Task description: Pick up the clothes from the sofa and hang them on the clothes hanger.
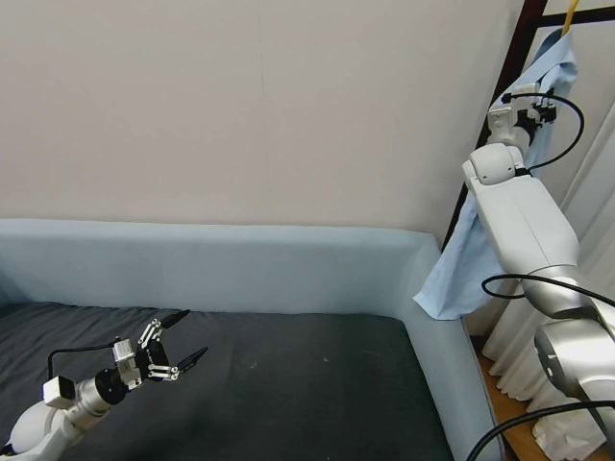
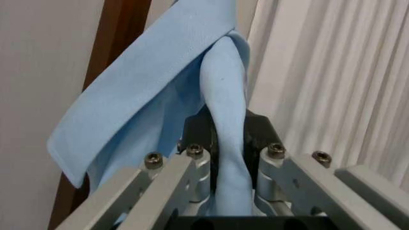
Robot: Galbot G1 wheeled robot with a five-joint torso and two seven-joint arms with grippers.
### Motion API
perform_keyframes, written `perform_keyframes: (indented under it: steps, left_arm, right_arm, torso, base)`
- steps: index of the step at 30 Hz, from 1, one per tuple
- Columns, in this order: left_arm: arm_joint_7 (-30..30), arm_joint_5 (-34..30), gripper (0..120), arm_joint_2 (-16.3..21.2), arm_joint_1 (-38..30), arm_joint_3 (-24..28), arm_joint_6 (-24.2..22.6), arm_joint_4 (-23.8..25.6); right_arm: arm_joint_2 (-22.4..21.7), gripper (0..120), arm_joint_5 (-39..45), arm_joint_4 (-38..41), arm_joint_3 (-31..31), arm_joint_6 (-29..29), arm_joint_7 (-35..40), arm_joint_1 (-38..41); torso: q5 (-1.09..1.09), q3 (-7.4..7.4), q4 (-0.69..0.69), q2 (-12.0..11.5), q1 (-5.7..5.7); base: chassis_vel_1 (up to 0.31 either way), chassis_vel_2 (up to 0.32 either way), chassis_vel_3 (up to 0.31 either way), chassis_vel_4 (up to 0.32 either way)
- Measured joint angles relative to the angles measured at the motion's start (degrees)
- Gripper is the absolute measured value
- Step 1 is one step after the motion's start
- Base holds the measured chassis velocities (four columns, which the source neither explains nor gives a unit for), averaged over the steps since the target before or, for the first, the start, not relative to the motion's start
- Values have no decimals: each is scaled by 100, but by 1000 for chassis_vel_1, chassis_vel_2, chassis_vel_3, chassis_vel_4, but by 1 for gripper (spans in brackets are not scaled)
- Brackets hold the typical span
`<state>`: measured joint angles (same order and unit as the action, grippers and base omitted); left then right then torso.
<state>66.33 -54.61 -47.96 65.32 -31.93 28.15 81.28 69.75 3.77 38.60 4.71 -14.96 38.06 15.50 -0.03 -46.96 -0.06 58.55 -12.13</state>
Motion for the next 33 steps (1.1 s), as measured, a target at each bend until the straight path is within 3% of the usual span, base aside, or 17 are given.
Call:
perform_keyframes:
  steps: [15,26,30,33]
  left_arm:
    - [94,-46,100,-23,144,-145,13,85]
    - [93,37,100,-198,439,-357,9,310]
    - [51,-7,100,-286,693,-630,9,521]
    - [-132,-107,100,-399,877,-846,18,734]
  right_arm:
    - [-228,7,908,178,-450,-32,-189,102]
    - [-896,47,1330,2042,-717,331,-525,-737]
    - [-1417,62,1572,3239,-491,518,-628,-1468]
    - [-1762,73,1833,3944,-234,1020,-874,-2000]
  torso:
    - [0,0,-2,0,0]
    - [-1,0,0,0,0]
    - [1,0,1,0,0]
    - [4,0,-2,0,0]
  base:
    - [0,0,0,0]
    - [0,0,0,0]
    - [0,0,0,0]
    - [0,0,0,0]
